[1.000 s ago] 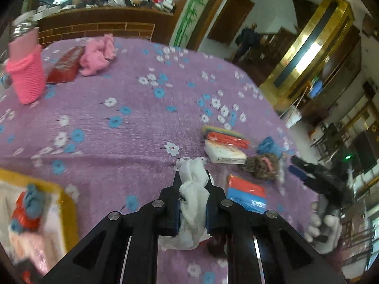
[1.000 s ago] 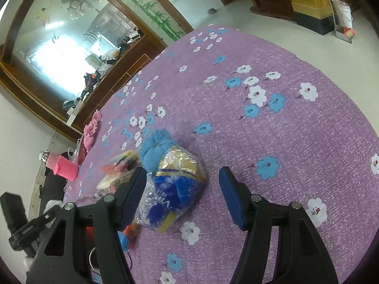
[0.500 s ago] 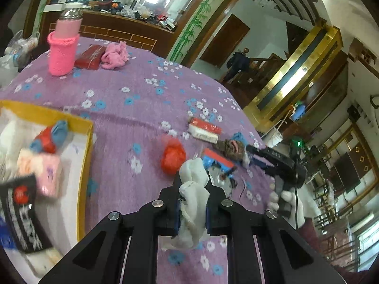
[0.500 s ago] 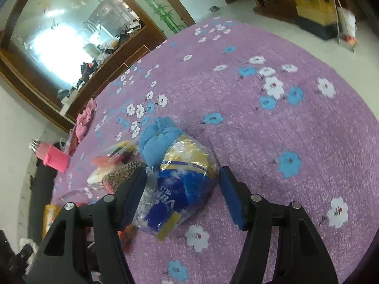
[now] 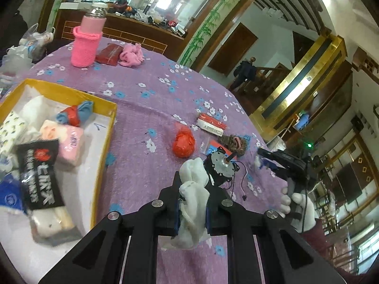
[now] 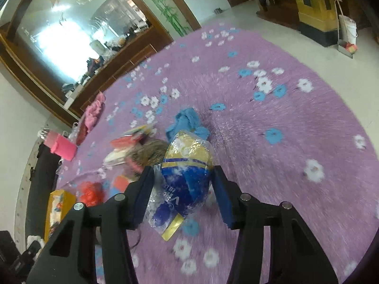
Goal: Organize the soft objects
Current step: 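Carry the white cloth and blue-wrapped bag over the yellow box, then open both grippers over the box and move back toward the pile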
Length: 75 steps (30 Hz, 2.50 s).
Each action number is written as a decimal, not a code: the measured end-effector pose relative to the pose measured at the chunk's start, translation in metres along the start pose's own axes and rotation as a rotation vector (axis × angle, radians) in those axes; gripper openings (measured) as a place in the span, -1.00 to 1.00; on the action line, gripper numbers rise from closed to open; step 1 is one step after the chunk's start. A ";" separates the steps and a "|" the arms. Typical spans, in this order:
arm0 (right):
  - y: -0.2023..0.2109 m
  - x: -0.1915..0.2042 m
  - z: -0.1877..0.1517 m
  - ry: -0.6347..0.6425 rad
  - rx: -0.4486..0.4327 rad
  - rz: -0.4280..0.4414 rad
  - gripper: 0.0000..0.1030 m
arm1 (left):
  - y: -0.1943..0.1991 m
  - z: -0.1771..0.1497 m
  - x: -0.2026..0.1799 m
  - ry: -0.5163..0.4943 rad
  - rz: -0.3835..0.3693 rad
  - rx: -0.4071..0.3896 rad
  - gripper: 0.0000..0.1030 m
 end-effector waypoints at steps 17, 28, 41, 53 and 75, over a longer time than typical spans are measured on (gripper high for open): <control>0.026 0.187 -0.121 0.321 0.168 0.241 -0.05 | 0.113 -0.039 0.082 0.109 0.089 -0.148 -0.74; -0.031 0.309 -0.246 0.540 0.420 0.338 -0.04 | 0.152 -0.065 0.169 0.217 0.351 -0.112 -0.74; -0.078 0.357 -0.349 0.693 0.602 0.315 -0.03 | 0.124 -0.039 0.218 0.270 0.419 -0.044 -0.43; -0.094 0.367 -0.382 0.810 0.561 0.238 0.10 | 0.186 -0.037 0.212 0.288 0.411 -0.287 0.49; -0.024 0.317 -0.297 0.648 0.359 0.330 0.17 | 0.219 -0.056 0.186 0.292 0.422 -0.391 0.56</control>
Point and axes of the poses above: each gripper's, at about its wrist camera, not at the fingertips, and y roughly against the way its jaws point, x to its left, z to its top, the point moved 8 cm from there along -y, roughly the way its jaws point, and after that the axes turned 6 degrees about -y, right-handed, at the moved point
